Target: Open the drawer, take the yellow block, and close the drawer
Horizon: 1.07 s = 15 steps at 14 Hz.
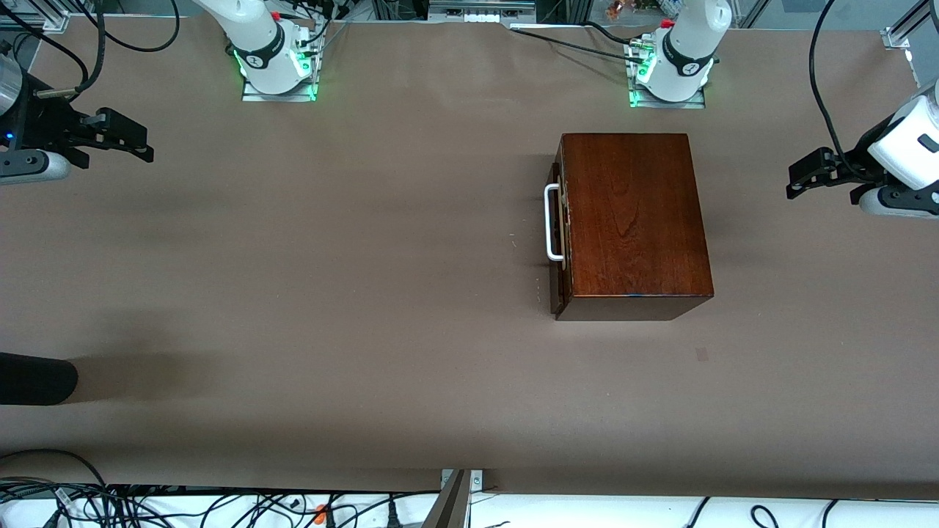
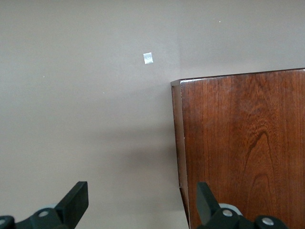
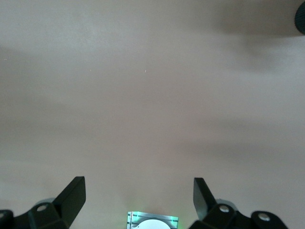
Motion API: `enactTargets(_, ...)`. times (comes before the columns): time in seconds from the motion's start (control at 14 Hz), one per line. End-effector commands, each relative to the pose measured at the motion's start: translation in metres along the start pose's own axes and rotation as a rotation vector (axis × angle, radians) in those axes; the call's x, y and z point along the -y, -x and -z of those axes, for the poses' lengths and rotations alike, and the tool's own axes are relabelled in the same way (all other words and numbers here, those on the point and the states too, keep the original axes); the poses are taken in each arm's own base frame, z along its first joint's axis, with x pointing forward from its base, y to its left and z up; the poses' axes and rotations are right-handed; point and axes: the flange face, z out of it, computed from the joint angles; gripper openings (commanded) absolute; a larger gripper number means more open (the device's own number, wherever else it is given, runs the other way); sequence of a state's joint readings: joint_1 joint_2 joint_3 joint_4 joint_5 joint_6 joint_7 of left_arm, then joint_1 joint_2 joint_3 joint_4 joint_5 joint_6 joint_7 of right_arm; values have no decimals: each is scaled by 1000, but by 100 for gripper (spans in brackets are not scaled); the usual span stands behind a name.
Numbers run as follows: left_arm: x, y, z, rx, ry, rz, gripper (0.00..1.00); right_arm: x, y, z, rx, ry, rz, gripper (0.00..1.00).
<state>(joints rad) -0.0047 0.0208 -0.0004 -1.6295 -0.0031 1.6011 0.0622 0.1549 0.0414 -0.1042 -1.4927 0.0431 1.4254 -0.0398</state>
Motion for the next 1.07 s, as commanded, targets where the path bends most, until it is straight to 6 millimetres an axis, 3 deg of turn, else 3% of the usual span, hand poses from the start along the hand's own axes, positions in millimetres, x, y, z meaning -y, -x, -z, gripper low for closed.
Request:
enactTargets(0.0, 4, 1, 8, -2, -20, -10, 100, 0, 7, 6, -1, -5, 0, 100)
enactTargets(0.64, -6, -5, -4, 26, -7, -19, 100, 0, 7, 6, -3, -4, 1, 100)
enactTargets(0.86, -45, -6, -13, 66, -14, -86, 100, 0, 7, 6, -3, -4, 1, 100)
enactTargets(1.0, -86, -10, -27, 89, -19, -169, 100, 0, 6, 6, -1, -4, 1, 100)
